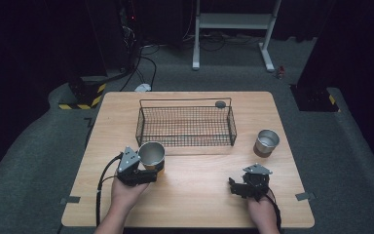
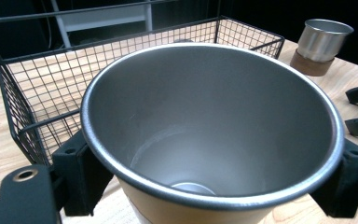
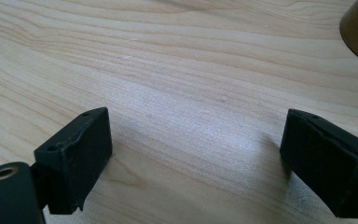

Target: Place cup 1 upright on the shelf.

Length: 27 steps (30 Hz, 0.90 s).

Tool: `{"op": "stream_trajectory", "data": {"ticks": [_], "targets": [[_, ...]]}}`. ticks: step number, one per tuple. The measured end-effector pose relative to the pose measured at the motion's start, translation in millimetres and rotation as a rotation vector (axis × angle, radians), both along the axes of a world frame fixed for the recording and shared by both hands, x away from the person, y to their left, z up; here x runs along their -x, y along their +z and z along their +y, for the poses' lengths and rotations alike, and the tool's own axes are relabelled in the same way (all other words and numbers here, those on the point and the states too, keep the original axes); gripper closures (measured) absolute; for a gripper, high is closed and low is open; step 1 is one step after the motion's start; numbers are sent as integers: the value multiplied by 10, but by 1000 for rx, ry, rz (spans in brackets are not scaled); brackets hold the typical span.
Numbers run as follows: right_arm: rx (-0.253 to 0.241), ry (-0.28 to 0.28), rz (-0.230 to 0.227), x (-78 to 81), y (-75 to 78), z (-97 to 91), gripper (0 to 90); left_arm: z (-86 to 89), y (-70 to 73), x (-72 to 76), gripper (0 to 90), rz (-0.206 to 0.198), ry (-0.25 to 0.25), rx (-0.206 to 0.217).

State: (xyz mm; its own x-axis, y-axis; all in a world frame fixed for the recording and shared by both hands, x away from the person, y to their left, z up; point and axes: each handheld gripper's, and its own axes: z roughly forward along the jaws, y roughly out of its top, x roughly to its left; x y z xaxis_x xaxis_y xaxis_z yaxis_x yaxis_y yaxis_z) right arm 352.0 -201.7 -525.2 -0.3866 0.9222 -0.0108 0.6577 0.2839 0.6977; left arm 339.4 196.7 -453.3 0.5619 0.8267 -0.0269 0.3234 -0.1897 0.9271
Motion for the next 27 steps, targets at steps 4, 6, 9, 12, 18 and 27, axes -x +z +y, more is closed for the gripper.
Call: {"op": "stream_trajectory", "data": {"ticks": [4,6,9,12,18,27], "targets": [[0,1,0,1,0,0,90,-18,32,-3,147,-11,6,7],[1,13,-2,-1,0,-4,90,-27,59,-16,147,-23,12,18],[-1,14,-1,0,1,-5,90,-37,106,-34,146,-18,8,24],[-1,13,-1,0,1,-5,90,-47,147,-43,146,-13,2,22],[-5,21,2,-7,1,-4,91,-68,224,-106,146,-24,-21,8],[-2,21,1,-6,1,-2,91,-102,217,-250,146,-42,-9,50]]}}
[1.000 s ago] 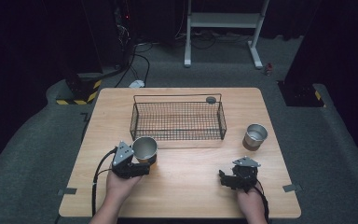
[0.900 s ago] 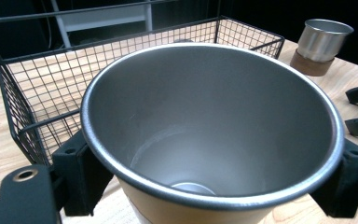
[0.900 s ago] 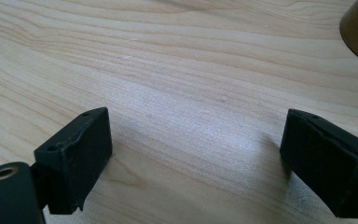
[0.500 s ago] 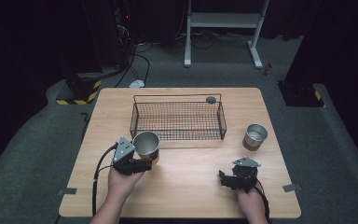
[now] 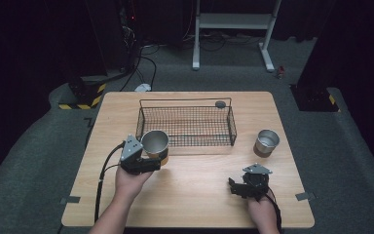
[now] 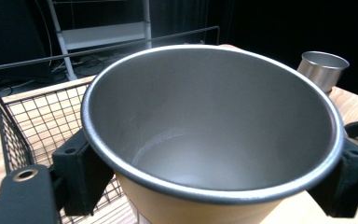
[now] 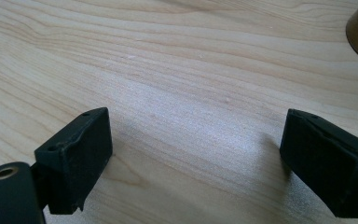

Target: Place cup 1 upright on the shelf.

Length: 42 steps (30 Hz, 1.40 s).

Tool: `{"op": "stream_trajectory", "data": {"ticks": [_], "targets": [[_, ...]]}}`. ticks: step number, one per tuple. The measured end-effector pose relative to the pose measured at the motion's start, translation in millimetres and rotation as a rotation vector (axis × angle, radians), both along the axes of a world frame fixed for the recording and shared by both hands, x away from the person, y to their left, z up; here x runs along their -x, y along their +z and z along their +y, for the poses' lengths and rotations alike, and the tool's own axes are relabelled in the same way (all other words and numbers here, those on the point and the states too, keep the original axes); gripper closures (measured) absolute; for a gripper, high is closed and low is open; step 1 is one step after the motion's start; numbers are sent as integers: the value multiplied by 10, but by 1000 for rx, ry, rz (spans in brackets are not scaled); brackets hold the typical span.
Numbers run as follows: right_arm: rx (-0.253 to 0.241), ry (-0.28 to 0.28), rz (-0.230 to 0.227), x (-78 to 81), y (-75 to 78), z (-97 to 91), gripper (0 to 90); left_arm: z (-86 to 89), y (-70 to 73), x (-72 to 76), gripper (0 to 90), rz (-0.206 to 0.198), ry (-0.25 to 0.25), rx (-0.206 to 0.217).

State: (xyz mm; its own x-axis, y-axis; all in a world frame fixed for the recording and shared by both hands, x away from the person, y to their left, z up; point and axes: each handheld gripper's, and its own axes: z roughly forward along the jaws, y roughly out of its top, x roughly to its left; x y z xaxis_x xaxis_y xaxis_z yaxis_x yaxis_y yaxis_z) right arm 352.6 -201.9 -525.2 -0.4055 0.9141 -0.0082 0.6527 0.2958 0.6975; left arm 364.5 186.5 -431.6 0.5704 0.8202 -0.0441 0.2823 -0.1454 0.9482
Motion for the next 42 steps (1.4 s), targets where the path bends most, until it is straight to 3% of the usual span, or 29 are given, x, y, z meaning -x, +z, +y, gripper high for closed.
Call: {"op": "stream_trajectory", "data": {"ticks": [6,9,13,21,42], "targets": [[0,4,-1,1,0,-3,91,-59,62,-59,146,-4,-3,9],[-1,2,2,6,2,0,91,-83,118,-100,147,-10,-4,-7],[1,4,1,5,0,-1,90,-88,156,-139,146,-12,3,18],[2,7,1,3,0,-2,90,-96,231,-205,146,-23,4,15],[4,9,-1,1,-1,-3,90,-69,269,-458,147,-15,20,30]]}}
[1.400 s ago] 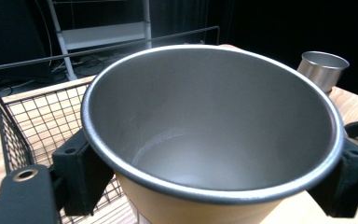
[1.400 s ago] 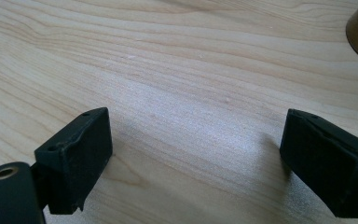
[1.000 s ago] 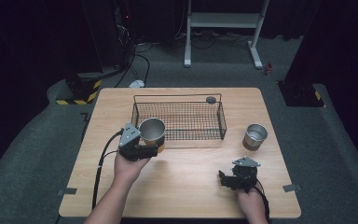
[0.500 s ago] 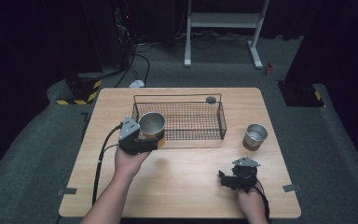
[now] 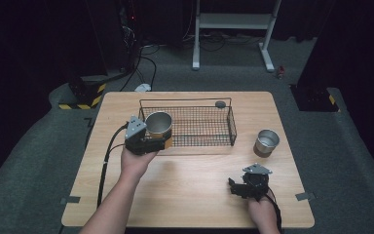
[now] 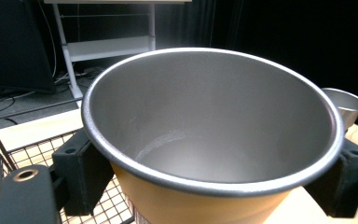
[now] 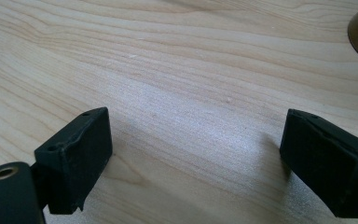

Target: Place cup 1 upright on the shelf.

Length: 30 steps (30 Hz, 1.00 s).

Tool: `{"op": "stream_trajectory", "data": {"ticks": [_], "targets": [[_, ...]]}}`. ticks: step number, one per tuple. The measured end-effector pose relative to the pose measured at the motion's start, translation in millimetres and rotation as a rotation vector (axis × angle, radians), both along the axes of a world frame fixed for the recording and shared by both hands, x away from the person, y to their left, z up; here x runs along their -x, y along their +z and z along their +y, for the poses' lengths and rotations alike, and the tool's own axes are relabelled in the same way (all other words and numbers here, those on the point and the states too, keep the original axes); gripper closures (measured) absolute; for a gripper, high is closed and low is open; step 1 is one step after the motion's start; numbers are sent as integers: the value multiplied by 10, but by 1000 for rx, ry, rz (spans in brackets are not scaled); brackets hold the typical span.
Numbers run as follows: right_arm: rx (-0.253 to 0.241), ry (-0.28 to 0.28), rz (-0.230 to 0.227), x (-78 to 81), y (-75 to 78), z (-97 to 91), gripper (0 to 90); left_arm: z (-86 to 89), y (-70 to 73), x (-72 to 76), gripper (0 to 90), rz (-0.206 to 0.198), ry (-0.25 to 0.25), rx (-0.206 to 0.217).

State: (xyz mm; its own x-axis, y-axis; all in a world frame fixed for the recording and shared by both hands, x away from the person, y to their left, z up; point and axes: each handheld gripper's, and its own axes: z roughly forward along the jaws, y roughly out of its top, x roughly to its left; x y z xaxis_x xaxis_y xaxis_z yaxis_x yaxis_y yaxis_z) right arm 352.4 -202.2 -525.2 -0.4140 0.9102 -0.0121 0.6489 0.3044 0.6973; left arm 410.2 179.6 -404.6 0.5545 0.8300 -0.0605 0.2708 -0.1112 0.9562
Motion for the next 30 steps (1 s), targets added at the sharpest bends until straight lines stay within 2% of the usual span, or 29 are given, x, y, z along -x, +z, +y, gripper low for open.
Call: {"op": "stream_trajectory", "data": {"ticks": [2,13,20,25,27,30], "targets": [[0,0,0,0,0,0,90,-14,9,-31,147,1,0,-16],[0,0,0,0,0,0,90,-80,14,-258,147,28,15,-34],[1,0,0,0,0,0,90,-63,-3,-372,147,33,27,-10],[-1,-1,1,0,0,2,90,-75,6,-495,147,43,41,-28],[-1,-1,1,0,0,2,90,-88,7,-516,147,30,47,-18],[-1,-1,1,0,0,2,90,-115,17,-559,147,41,46,-28]]}}
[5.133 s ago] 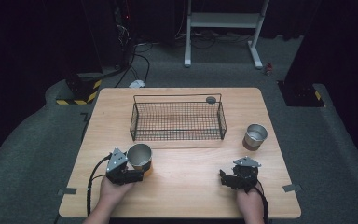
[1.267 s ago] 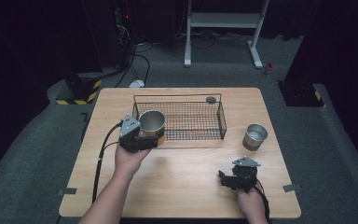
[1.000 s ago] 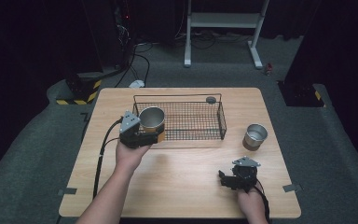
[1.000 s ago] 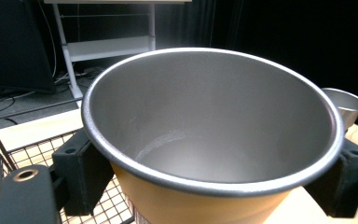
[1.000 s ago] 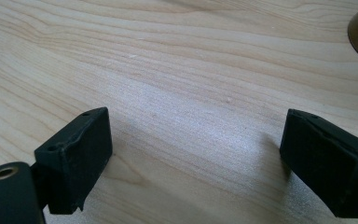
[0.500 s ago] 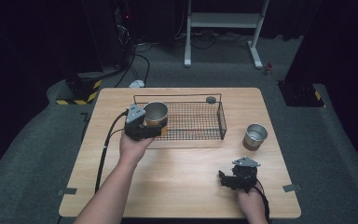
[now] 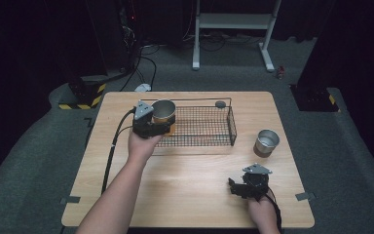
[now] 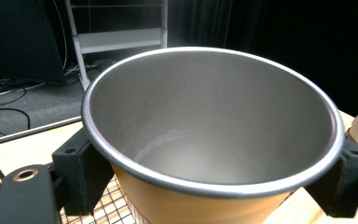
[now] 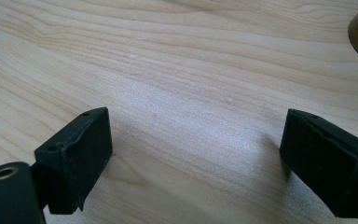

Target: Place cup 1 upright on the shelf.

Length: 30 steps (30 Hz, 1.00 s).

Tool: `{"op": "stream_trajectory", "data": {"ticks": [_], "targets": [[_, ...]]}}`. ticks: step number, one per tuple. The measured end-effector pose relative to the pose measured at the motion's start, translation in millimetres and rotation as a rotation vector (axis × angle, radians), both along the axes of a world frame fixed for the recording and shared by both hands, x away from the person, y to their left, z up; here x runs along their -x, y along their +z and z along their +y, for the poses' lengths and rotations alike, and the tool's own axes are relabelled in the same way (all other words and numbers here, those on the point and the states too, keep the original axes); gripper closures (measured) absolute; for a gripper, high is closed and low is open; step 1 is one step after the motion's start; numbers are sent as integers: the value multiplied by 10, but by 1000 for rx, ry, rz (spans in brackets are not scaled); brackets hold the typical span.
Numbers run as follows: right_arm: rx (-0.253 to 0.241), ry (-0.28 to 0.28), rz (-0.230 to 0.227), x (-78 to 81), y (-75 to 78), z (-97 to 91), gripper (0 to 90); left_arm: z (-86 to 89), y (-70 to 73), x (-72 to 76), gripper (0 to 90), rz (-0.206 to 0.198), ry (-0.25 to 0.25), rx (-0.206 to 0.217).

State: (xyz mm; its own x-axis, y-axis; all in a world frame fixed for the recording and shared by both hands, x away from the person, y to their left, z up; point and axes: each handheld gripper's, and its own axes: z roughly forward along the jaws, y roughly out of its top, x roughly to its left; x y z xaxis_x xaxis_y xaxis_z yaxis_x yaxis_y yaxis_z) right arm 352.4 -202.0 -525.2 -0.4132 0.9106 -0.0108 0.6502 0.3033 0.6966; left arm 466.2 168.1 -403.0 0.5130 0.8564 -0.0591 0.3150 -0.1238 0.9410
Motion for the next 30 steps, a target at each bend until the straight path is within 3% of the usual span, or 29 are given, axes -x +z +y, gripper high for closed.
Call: {"op": "stream_trajectory", "data": {"ticks": [5,10,16,30], "targets": [[0,0,0,0,0,0,90,-35,-14,-87,147,8,3,-15],[1,4,-1,-1,0,-1,90,-27,-79,-181,147,26,20,10],[1,4,-1,-1,0,-1,91,-29,-196,-272,147,67,34,-7],[1,4,-1,-1,0,-1,90,-77,-386,-393,147,103,26,-35]]}}
